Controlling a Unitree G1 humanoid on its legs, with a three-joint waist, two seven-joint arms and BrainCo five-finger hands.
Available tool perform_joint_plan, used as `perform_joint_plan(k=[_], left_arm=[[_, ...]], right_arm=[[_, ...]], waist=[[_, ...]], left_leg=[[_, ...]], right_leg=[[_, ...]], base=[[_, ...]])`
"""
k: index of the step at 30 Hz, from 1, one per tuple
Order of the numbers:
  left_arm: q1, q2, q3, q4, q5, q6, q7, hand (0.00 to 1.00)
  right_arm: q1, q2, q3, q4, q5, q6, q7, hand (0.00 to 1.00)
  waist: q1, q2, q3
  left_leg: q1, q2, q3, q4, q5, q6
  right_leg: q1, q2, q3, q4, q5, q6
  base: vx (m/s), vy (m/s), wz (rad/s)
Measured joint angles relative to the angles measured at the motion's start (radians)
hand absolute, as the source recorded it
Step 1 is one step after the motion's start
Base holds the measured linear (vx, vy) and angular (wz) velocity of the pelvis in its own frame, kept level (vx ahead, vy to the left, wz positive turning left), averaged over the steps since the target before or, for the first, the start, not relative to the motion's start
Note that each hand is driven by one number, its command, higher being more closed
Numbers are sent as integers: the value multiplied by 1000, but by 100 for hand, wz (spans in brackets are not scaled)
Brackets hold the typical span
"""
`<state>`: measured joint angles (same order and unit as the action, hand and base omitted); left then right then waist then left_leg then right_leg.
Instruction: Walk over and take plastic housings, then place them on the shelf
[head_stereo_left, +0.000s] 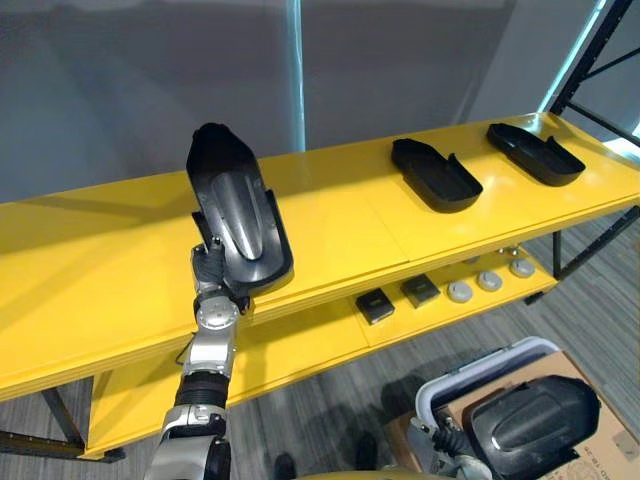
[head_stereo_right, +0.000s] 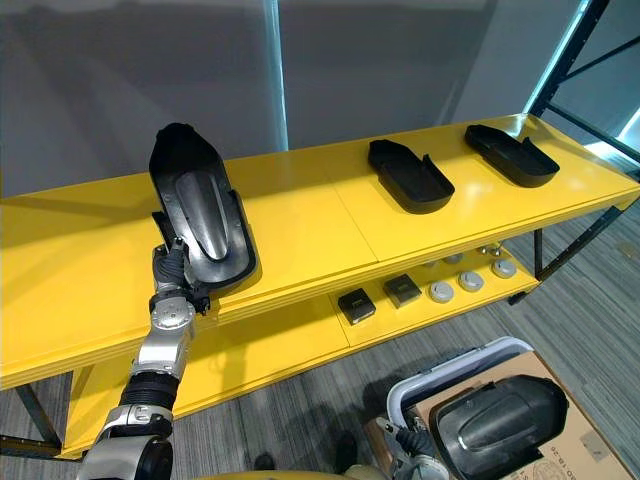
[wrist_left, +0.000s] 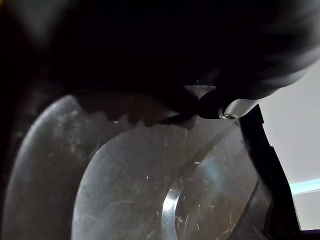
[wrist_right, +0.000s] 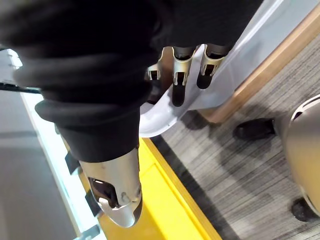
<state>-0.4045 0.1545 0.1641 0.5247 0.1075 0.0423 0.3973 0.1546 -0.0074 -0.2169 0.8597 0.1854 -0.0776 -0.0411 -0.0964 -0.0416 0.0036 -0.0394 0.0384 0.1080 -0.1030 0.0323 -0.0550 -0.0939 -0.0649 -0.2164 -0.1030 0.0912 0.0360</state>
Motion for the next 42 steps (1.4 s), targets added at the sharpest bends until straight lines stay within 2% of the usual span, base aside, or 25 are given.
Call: perform_joint_plan(k=[7, 10, 14, 20, 25, 28, 32, 37, 39, 41, 42], left_arm=[[-49, 15, 5, 49, -16, 15, 0, 0], [-77, 27, 10, 79, -19, 19, 18, 0], [-133, 58, 46, 116, -27, 21, 26, 0], [-161, 58, 57, 116, -38, 21, 42, 0], [-158, 54, 63, 100, -38, 20, 66, 0], [-129, 43, 62, -20, -37, 18, 79, 0], [-98, 8, 62, -163, -37, -10, 105, 0], [-70, -33, 23, -222, -37, -11, 109, 0], [-47, -56, -6, -311, -34, -12, 110, 0], [24, -78, -86, -475, 23, -37, 107, 0], [34, -83, -95, -491, 29, -42, 106, 0]], right_arm=[[9, 0, 0, 0, 0, 2, 0, 0], [5, 1, 0, 1, 0, 7, 0, 0], [-11, 2, 0, 22, -1, 10, -1, 0], [-22, 1, 0, 22, -1, 10, -2, 0], [-33, 1, -1, 20, 0, 7, -3, 0], [-29, 1, -1, 19, 0, 7, -3, 0], [-13, 1, -1, 19, 0, 7, -4, 0], [-3, 1, -1, 19, 0, 7, -5, 0], [2, 2, -1, 20, 0, 7, -7, 0], [12, 2, -1, 21, 1, 5, -10, 0], [13, 2, -1, 21, 1, 5, -11, 0]], waist=[[-3, -2, 2], [-3, -2, 6], [-3, -1, 8], [-9, -3, 11], [-3, -8, 37], [-2, -8, 37], [0, -7, 37], [0, -6, 36], [0, -6, 36], [7, -5, 35], [10, -5, 35]], left_leg=[[0, -3, 8, 0, 0, 0], [8, -5, 11, 1, 10, -3], [13, -7, 19, 8, 11, -3], [22, -16, 10, 8, 11, -2], [27, -15, 0, 5, 9, -4], [25, -12, -1, 1, 5, -6], [17, -4, -1, 0, 4, -3], [20, -5, -7, 0, 8, -9], [18, -6, -16, 1, 12, -6], [22, -6, -16, 7, 15, -3], [22, -6, -17, 7, 15, -3]], right_leg=[[-1, 0, 13, 4, 3, 3], [-1, -2, 24, 4, 41, -8], [1, -2, 28, 4, 41, -11], [12, -9, 26, 4, 41, -11], [21, -12, 23, 4, 41, -10], [18, -9, 23, 4, 34, -9], [21, -5, 15, 2, 31, -5], [24, -7, 10, 4, 33, 4], [24, -8, 2, 4, 39, -3], [28, -8, 2, 4, 40, -5], [29, -8, 2, 4, 40, -5]], base=[[72, 9, -4], [157, 19, 0], [108, 15, -6], [6, 14, 1], [-114, 17, 7], [-84, -10, 1], [-44, -13, 4], [27, 7, 4], [76, 19, 12], [91, 22, 3], [68, 16, 3]])
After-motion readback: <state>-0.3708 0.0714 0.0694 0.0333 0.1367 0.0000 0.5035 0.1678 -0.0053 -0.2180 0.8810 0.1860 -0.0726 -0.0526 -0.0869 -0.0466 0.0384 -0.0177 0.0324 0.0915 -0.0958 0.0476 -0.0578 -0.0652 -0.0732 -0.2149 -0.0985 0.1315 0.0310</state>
